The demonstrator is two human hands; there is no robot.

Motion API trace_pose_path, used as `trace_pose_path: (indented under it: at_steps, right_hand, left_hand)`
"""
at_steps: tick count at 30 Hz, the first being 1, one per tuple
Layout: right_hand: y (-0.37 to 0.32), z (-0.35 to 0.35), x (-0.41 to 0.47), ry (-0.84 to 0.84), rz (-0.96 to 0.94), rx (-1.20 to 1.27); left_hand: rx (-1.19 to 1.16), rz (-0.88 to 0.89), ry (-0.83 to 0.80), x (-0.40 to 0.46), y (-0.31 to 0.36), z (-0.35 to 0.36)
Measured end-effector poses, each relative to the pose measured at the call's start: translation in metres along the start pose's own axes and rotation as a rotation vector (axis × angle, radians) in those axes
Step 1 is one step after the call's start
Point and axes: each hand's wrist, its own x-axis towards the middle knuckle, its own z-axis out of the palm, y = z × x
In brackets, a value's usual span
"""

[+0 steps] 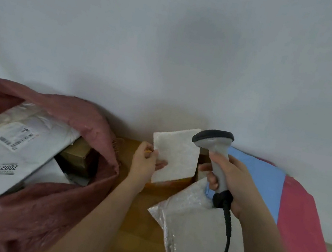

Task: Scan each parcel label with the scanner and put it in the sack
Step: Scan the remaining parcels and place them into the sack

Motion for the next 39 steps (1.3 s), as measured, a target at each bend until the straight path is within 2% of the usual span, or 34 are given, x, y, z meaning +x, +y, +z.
trace_pose_path:
  at_steps: [2,6,10,12,19,27,39]
  right_hand:
    - [-0.006,0.006,-0.012,-0.014,-0.067,0.028]
    - [-0.018,0.015,-0.038,-0.028,-0.178,0.047]
    - [-0.027,0.018,-0.062,-0.043,-0.234,0.042]
    - [-0.030,0.019,-0.072,-0.053,-0.248,0.018]
    - [-0.036,0.031,-0.102,-0.109,-0.266,-0.082]
    - [-0.044,0.063,-0.129,-0.299,-0.333,-0.190]
    - [-0.038,0.111,-0.150,-0.433,-0.367,-0.234]
  left_hand:
    - [-0.035,0.090,-0.013,-0.007,0.009,-0.008]
    - [-0.109,0.153,0.005,-0.023,0.026,-0.018]
    - [0.040,0.364,0.053,-0.042,0.038,-0.027]
    - [0.063,0.416,0.105,-0.047,0.042,-0.031]
    - [-0.143,0.387,0.180,-0.057,0.066,-0.053]
    - [-0.182,0.418,0.228,-0.059,0.073,-0.092]
    - [-0.288,0.386,0.383,-0.069,0.063,-0.154]
